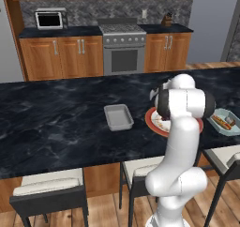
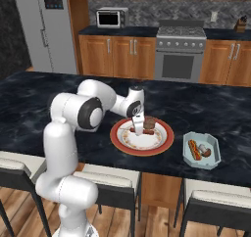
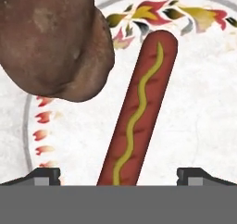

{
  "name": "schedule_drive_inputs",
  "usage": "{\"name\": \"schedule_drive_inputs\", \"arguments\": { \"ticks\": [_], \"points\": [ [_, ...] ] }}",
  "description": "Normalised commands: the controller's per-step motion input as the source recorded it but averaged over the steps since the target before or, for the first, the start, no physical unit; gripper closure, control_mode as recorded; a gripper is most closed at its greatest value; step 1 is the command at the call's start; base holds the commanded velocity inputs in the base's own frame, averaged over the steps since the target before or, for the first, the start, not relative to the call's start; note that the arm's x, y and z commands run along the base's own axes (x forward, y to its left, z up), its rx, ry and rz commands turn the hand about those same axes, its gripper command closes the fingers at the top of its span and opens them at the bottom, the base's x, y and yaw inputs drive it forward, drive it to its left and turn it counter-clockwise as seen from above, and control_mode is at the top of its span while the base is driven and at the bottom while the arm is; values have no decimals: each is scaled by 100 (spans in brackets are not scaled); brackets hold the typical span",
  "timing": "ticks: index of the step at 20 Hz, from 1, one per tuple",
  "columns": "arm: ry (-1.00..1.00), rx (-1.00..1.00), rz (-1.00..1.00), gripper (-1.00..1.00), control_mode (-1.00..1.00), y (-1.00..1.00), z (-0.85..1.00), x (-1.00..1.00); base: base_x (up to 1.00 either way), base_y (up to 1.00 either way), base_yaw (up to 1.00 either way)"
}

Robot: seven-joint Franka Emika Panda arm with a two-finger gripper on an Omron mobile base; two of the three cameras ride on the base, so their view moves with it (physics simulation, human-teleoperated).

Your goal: Place one cooked food and one vegetable from the large plate to each tupperware container.

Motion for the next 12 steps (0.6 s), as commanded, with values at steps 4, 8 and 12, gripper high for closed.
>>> {"name": "schedule_drive_inputs", "arguments": {
  "ticks": [4, 8, 12],
  "points": [
    [0, 0, 0, -100, -100, 0, -24, 10, 0, 0, 0],
    [0, 0, 0, 100, -100, 16, -31, 0, 0, 0, 0],
    [-1, 0, -3, 100, -100, 0, -9, -11, 0, 0, 0]
  ]
}}
